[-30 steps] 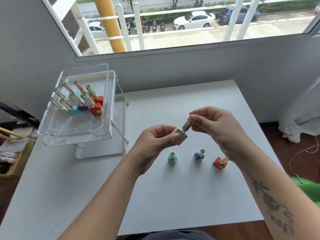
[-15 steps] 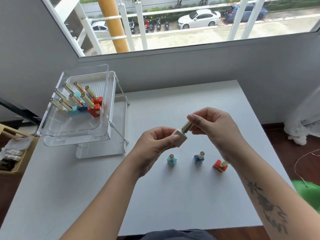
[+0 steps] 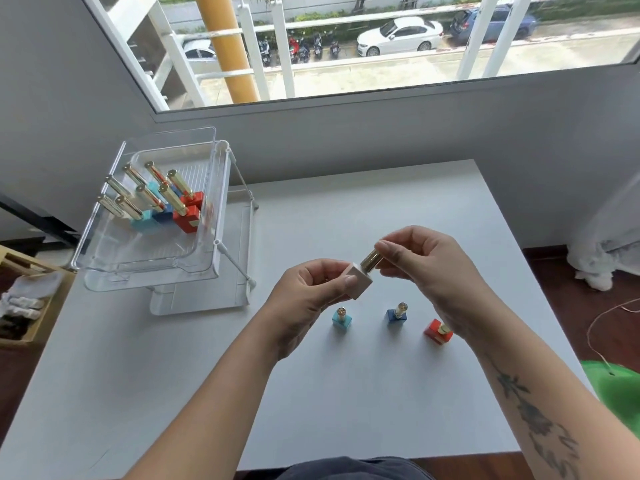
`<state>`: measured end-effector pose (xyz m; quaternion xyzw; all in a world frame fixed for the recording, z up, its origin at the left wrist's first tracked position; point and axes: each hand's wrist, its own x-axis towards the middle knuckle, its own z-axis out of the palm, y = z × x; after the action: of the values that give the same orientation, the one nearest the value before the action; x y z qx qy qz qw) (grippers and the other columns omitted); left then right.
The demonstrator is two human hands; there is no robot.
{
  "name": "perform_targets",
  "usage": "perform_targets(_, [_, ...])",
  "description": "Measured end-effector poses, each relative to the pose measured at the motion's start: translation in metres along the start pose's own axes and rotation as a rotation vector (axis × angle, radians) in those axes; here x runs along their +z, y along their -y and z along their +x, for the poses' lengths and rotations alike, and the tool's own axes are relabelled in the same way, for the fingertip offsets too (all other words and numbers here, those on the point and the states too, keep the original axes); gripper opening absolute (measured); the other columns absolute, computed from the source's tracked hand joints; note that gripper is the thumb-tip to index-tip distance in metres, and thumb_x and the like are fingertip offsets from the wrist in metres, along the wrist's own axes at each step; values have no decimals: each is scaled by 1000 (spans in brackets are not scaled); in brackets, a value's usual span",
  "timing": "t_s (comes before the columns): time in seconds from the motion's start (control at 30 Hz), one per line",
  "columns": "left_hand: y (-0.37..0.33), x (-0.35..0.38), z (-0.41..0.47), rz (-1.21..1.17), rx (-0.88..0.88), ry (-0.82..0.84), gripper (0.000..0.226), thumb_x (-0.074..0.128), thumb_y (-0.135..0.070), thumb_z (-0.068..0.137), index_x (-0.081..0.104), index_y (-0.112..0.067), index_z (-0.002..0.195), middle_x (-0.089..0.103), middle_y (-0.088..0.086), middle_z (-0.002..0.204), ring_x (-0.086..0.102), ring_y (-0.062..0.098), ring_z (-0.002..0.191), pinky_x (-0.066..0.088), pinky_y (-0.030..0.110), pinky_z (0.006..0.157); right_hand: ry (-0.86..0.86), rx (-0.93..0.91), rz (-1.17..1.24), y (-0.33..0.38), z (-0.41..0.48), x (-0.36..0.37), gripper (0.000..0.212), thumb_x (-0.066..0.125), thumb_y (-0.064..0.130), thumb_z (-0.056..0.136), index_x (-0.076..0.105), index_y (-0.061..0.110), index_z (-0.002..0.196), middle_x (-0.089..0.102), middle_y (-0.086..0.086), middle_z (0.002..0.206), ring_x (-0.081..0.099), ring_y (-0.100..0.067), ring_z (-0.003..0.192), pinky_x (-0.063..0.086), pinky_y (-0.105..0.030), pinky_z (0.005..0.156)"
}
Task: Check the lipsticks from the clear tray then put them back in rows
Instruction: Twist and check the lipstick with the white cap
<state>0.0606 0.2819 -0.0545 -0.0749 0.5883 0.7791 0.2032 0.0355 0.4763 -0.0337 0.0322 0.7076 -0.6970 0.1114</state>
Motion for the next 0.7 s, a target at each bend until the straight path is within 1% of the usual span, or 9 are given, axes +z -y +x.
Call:
perform_targets(0.07, [1, 1, 0, -7, -2, -1, 31, 75, -18, 74, 72, -5, 102, 74, 14, 103, 68, 21, 94, 55, 31, 91, -32, 17, -32, -2, 0, 1, 47, 77, 54, 62, 72, 18, 92, 76, -3, 88, 73, -17, 84, 58, -29, 80])
perform_targets(0.13, [2, 1, 1, -17, -4, 0, 31, 75, -16, 74, 72, -3, 103, 74, 14, 103, 68, 21, 94, 55, 30, 91, 2, 36, 7, -2, 0, -1, 51, 77, 53, 64, 70, 22, 104, 75, 1, 100, 73, -15, 90, 56, -30, 84])
perform_targets(0.27, [2, 1, 2, -25, -5, 3, 29, 74, -13, 77, 71, -2, 104, 73, 17, 105, 68, 23, 96, 54, 34, 94, 119, 26, 112, -1, -2, -4, 25, 68, 21, 87, 69, 19, 112, 75, -2, 107, 71, -17, 98, 56, -24, 84])
perform_targets(0.33, [2, 1, 1, -25, -2, 10, 32, 74, -14, 76, 71, -1, 105, 73, 18, 106, 68, 23, 96, 54, 35, 96, 81, 22, 87, -2, -2, -3, 19, 68, 18, 88, 72, 18, 107, 77, -3, 100, 73, -18, 95, 57, -25, 83])
perform_targets(0.4, [3, 1, 1, -21, -3, 12, 30, 73, -11, 78, 70, 0, 106, 73, 19, 106, 68, 23, 95, 55, 33, 94, 7, 17, 56, -1, -2, 1, 16, 73, 23, 83, 74, 17, 97, 78, -4, 89, 74, -19, 86, 58, -25, 78])
perform_targets(0.47, [3, 1, 1, -17, -4, 16, 27, 72, -9, 81, 70, -1, 106, 73, 18, 106, 69, 22, 95, 55, 33, 94, -44, -3, 29, 0, -2, 4, 25, 77, 34, 75, 73, 14, 90, 77, -5, 83, 74, -18, 78, 59, -23, 72])
perform_targets(0.57, [3, 1, 2, -24, -5, 10, 28, 74, -13, 77, 72, -3, 103, 75, 14, 103, 69, 22, 94, 55, 33, 93, -43, 13, 44, -1, -2, 4, 43, 77, 46, 67, 71, 20, 101, 76, -2, 94, 73, -16, 84, 58, -25, 78])
perform_targets(0.63, [3, 0, 2, -27, -11, 4, 26, 73, -10, 79, 71, -2, 104, 75, 15, 103, 69, 23, 95, 56, 33, 92, 13, 34, 92, -1, -2, 0, 42, 74, 38, 73, 69, 21, 111, 75, -1, 105, 72, -17, 94, 56, -27, 85])
perform_targets(0.7, [3, -1, 2, -26, -17, -1, 22, 71, -5, 83, 71, -1, 105, 74, 18, 105, 70, 24, 95, 56, 33, 91, 61, 38, 141, 0, -2, -3, 28, 69, 22, 84, 69, 16, 112, 75, -3, 107, 71, -19, 99, 56, -27, 87])
